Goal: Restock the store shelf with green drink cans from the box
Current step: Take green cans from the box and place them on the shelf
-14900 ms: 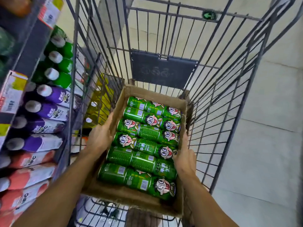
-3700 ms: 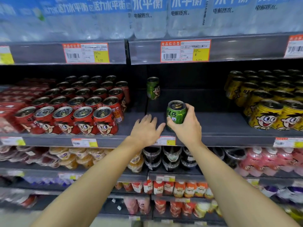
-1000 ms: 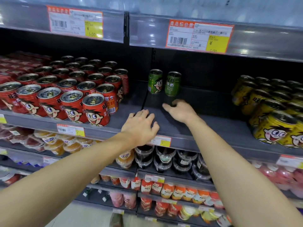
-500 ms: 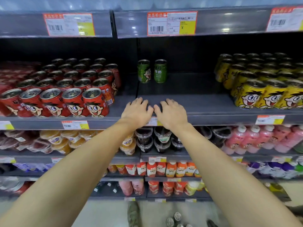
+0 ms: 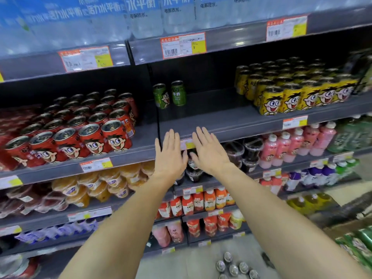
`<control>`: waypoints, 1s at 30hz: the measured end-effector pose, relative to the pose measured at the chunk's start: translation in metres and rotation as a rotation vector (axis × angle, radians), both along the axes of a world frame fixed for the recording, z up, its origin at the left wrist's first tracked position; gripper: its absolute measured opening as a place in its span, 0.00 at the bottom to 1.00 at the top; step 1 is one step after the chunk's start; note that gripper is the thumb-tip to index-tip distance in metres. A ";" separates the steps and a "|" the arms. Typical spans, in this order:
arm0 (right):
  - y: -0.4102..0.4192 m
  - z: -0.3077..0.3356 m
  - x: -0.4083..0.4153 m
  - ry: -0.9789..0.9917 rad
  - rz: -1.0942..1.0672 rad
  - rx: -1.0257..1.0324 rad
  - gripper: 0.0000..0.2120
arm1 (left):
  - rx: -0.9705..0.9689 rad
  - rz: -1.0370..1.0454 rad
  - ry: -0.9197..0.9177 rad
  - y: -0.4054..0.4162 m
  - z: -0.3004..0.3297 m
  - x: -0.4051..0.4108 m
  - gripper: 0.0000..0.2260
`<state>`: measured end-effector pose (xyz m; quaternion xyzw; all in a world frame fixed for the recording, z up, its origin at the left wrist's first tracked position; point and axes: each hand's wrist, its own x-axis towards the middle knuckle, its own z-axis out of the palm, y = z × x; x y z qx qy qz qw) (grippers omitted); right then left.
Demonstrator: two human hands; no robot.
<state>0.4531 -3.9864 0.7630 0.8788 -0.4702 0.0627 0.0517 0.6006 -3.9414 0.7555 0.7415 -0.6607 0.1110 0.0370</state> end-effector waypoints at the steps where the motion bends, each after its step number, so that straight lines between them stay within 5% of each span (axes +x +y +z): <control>1: 0.012 -0.004 -0.004 0.005 -0.005 0.032 0.32 | 0.004 -0.033 -0.021 0.010 -0.005 0.000 0.29; 10: 0.142 -0.053 -0.032 0.035 -0.195 0.432 0.22 | 0.315 -0.135 0.234 0.117 -0.058 -0.016 0.19; 22: 0.278 -0.074 -0.124 -0.001 -0.437 0.540 0.22 | 0.371 -0.346 0.098 0.223 -0.053 -0.098 0.13; 30: 0.315 -0.064 -0.243 -0.082 -0.555 0.528 0.24 | 0.425 -0.496 0.034 0.239 -0.044 -0.226 0.15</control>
